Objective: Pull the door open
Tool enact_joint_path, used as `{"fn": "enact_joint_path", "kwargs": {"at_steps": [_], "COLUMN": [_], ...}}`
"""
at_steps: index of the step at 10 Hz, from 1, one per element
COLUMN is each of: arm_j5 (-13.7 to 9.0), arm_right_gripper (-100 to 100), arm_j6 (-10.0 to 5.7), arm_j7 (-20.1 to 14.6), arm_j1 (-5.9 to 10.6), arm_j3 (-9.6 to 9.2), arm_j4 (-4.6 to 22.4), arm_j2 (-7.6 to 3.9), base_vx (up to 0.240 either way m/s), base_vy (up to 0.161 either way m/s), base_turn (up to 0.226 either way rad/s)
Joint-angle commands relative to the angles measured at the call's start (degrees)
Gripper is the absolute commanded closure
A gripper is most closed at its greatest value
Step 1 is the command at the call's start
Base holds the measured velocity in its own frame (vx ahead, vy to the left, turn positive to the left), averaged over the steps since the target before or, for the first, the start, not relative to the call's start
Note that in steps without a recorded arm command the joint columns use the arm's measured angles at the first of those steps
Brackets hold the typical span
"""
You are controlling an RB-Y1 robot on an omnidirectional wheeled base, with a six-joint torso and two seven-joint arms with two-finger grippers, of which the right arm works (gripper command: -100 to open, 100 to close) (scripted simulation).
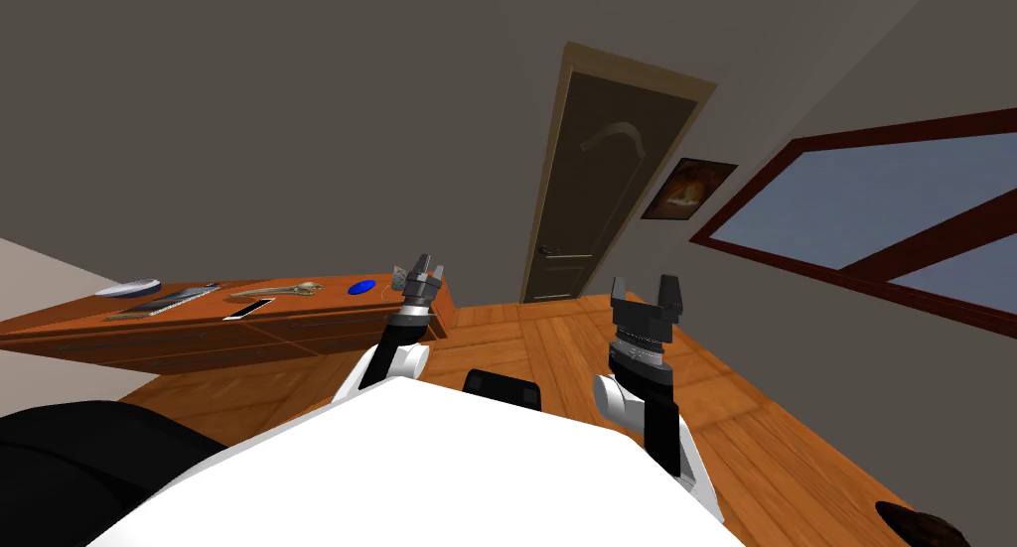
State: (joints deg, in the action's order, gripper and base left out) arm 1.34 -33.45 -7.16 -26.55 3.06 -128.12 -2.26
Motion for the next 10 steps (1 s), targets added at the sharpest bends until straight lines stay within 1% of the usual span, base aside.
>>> {"fn": "enact_joint_path", "kwargs": {"at_steps": [1, 4, 8, 9, 10], "arm_j5": [-0.1, -0.2, -0.5, -0.5, -0.6], "arm_right_gripper": [-100, -100, -100, -100, -100], "arm_j6": [-0.14, -0.43, -1.01, -1.01, -1.19], "arm_j7": [0.0, 0.0, 0.1, 0.1, 0.1], "arm_j1": [0.74, 2.23, 5.23, 5.23, 6.16], "arm_j3": [-0.06, -0.17, -0.41, -0.41, -0.48], "arm_j4": [1.6, 4.9, 11.3, 11.4, 13.4], "arm_j2": [-0.25, -0.72, -1.6, -1.6, -1.87], "base_vx": [0.036, 0.068, 0.079, 0.053, 0.044], "base_vy": [-0.007, -0.021, -0.033, -0.027, -0.021], "base_turn": [0.03, 0.038, 0.047, 0.019, 0.03]}}
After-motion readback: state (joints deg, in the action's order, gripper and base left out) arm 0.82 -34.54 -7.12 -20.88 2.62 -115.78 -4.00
